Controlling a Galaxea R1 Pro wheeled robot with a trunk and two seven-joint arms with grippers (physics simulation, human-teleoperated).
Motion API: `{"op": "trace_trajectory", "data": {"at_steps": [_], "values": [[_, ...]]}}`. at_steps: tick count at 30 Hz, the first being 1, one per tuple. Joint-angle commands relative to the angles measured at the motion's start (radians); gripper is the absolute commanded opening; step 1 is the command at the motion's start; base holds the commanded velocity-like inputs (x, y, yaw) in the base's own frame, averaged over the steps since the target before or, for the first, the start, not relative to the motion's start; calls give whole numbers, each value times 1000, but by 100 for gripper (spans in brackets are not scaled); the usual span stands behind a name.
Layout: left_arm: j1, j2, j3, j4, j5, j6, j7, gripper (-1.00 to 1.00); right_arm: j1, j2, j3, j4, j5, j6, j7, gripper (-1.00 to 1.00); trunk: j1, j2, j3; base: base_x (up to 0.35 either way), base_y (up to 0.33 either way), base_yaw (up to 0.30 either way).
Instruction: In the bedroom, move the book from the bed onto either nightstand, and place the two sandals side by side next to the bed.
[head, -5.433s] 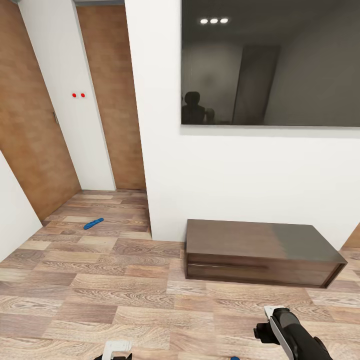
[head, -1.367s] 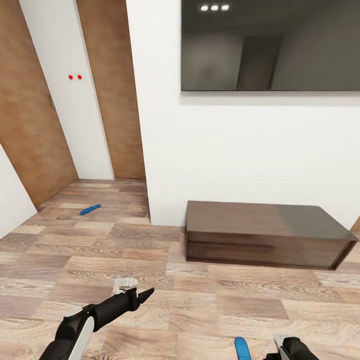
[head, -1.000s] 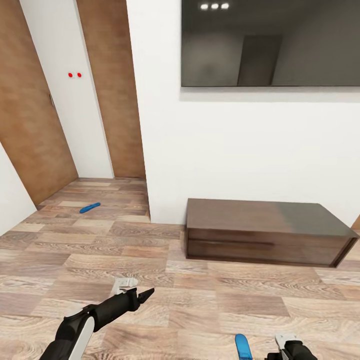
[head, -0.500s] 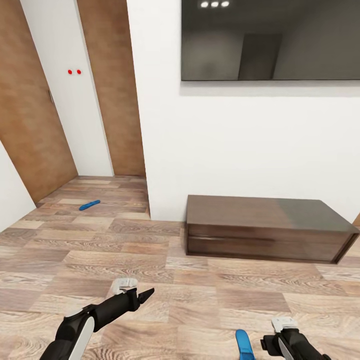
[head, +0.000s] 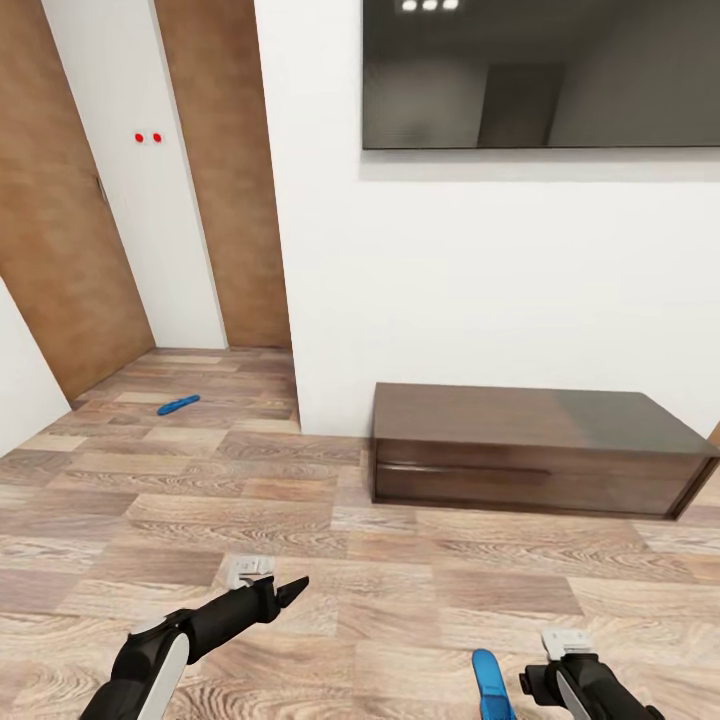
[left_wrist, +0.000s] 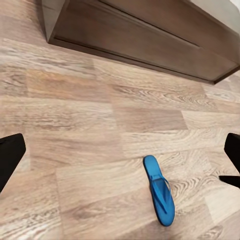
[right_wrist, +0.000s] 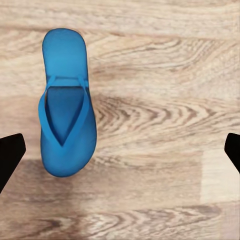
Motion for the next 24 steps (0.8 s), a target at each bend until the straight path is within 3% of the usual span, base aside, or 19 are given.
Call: {"op": "trace_trajectory", "data": {"at_steps": [1, 4, 24], "values": [[0, 0, 1, 0, 7, 8, -1, 100, 0, 0, -1, -2, 0, 5, -1, 100, 4, -8, -4, 0, 0, 0], [0, 0, 1, 0, 8, 8, -1, 100, -1, 3, -1, -2, 0, 4, -2, 100, 15, -29, -14, 0, 0, 0], [0, 0, 1, 0, 10, 9, -2, 100, -6, 15, 1, -57, 4, 2, -11, 100, 24, -33, -91, 0, 0, 0]]}}
